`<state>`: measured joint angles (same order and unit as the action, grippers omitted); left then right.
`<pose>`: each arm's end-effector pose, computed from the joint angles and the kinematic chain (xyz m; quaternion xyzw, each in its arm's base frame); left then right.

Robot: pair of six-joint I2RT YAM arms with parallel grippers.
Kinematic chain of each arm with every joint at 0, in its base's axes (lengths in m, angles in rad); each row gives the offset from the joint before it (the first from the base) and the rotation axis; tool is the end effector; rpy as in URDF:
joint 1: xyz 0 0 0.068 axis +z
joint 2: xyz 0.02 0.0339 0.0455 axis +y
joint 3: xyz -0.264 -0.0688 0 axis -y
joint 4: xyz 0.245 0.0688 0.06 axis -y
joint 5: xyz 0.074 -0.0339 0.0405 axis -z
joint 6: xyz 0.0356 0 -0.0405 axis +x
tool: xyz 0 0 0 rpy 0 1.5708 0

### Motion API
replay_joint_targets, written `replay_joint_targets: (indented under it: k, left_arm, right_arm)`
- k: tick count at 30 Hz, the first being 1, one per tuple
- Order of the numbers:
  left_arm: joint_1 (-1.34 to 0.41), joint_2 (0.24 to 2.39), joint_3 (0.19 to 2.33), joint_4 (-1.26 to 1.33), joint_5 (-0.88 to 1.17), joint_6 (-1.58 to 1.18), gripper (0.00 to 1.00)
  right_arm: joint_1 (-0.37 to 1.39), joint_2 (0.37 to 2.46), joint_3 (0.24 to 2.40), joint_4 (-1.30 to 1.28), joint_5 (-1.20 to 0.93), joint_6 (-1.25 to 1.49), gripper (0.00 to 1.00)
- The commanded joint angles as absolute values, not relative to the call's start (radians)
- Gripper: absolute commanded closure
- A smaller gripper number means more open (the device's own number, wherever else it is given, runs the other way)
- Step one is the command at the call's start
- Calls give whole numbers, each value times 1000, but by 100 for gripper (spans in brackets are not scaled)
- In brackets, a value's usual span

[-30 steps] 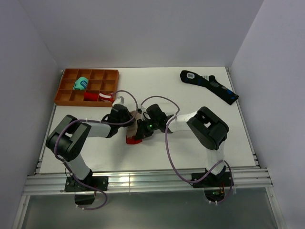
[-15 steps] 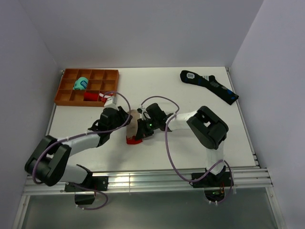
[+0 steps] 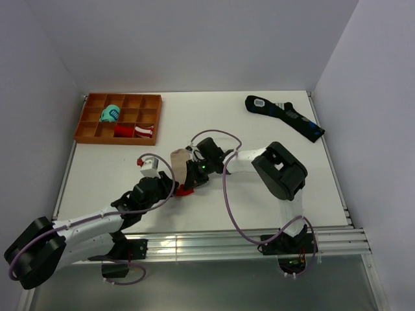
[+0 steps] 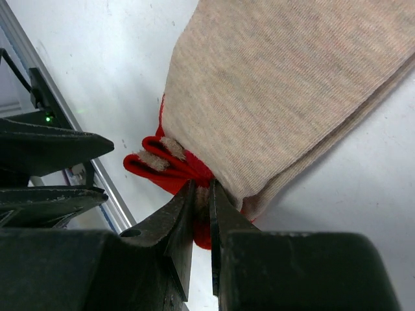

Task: Roll the socks
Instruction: Roll the sock at the center of the board.

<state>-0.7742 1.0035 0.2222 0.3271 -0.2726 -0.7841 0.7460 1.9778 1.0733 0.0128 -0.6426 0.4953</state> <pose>0.1437 -0.1271 0.1587 -0.0761 0.8399 -0.2868 0.4544 0.2701 0.2787 0.1207 -0.2162 0.8745 0.4260 0.0839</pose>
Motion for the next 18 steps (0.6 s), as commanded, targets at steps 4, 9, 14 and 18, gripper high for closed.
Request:
replay_joint_targets:
  k: [4, 9, 14, 18]
  left_arm:
    - [-836, 963, 187, 288, -440, -857, 65]
    - [-911, 985, 181, 273, -518, -896, 64]
    - [-965, 1008, 173, 276, -574, -925, 63]
    - [-982, 1066, 192, 268, -598, -930, 63]
  right_arm:
    - [747, 2045, 1072, -123, -546, 465, 99]
    - [746, 2054, 1077, -127, -549, 465, 99]
    - [746, 2060, 1089, -133, -554, 465, 99]
    - [746, 2062, 1092, -135, -554, 462, 99]
